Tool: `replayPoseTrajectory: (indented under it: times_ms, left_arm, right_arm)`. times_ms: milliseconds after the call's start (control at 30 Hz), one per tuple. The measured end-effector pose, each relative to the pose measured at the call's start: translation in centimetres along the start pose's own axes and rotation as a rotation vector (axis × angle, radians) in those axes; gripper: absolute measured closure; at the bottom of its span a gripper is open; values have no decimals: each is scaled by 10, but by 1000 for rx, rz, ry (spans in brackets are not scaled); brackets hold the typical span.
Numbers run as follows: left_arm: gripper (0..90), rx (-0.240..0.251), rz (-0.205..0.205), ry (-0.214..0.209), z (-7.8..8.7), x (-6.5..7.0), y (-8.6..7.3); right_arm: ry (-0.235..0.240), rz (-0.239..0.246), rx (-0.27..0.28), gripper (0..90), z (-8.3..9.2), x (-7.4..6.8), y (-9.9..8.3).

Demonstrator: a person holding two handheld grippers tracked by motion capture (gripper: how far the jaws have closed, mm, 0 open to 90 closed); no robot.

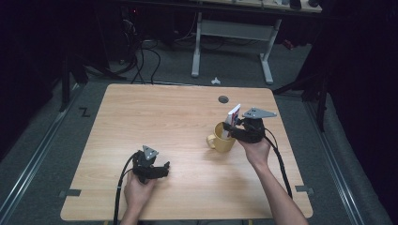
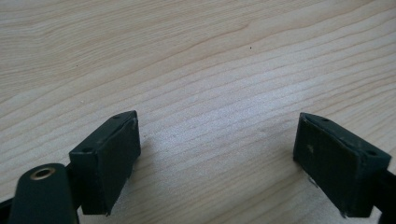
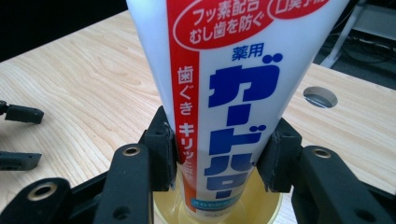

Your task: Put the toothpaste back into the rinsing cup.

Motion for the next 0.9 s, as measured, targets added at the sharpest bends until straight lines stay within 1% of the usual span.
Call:
replayPoseTrajectory:
  times_ms: [133,267,667,733,900]
  left_arm:
    - [152,0,0,0,0,0,0]
    - [152,0,0,0,0,0,0]
    - [152,0,0,0,0,0,0]
    - [152,0,0,0,0,0,0]
    - [152,0,0,0,0,0,0]
  right_arm:
    - [-3,1,-13,546,-4,0,-2]
    - [-18,23,-32,546,-7,-2,-5]
    - [-25,7,-48,538,-12,1,-8]
    - [-24,9,-54,536,-13,1,-10]
    - [-37,14,-64,534,-17,2,-14]
Point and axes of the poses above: each handheld gripper's, and its own axes: z roughly backward along the jaws, y roughly out of its top, x roughly to its right, the point moved 1 cm from there along -z, roughly forward along the jaws, and after that the axes turned 11 degrees about x, right-handed, at the moved point
